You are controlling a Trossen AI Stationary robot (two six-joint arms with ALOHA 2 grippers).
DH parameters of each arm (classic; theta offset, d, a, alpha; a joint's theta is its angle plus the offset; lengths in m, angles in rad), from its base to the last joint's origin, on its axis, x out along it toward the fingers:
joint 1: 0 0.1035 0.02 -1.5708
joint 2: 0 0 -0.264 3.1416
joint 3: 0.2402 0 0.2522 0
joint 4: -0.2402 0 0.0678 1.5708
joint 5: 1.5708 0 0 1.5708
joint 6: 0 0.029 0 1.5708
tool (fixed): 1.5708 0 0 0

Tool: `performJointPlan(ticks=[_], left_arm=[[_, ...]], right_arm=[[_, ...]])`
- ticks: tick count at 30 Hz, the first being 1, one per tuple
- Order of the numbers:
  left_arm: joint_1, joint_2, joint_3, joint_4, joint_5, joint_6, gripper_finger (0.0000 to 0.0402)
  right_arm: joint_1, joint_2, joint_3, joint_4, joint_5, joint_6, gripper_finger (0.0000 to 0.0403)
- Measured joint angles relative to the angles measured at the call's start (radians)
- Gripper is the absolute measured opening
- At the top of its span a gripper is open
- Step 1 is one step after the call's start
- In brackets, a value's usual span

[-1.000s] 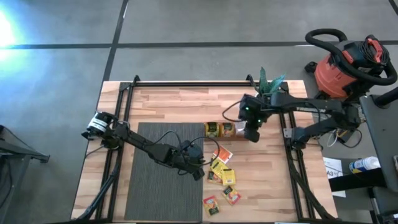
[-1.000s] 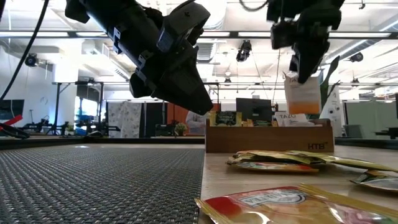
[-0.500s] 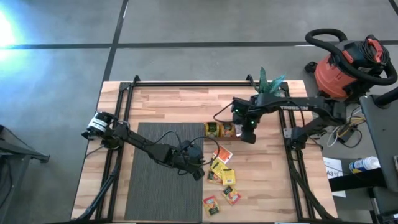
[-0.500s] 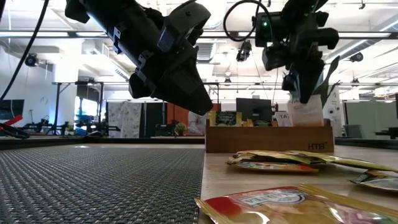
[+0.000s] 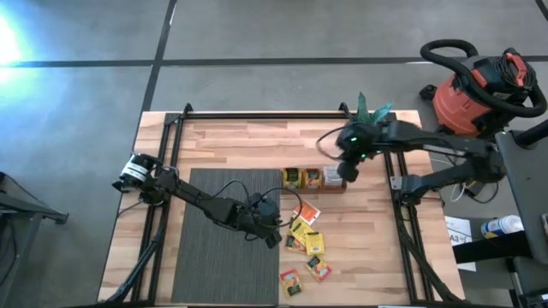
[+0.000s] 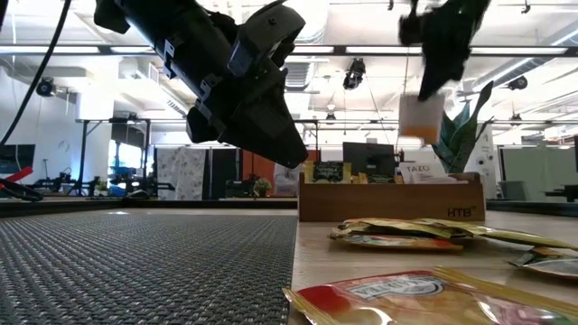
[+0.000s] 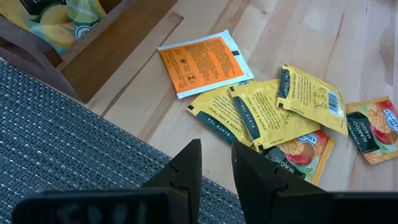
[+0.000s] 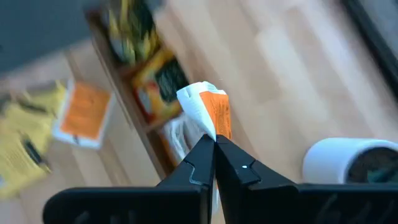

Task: Pick & Place Tea
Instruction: Put the white tea bag into the right section of the wooden organizer

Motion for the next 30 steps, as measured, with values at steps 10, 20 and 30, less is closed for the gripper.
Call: performJointPlan(ticks=[10,20,30], left_arm=[[0.002,0.0,0.0,0.0,-0.023,0.0,0.0084],[0.009,0.0,0.0,0.003,-0.026,0.0,0.0084],[0.008,0.0,0.0,0.003,-0.026,-0.025,0.0084]], right_arm=[[0.001,-0.236,-0.027,-0.053,-0.044,0.208,0.0008],[0.006,-0.178,-0.11,-0.019,-0.207,0.159,0.0008],[0.006,0.002,-0.151,0.051,-0.293,-0.039,0.0008]])
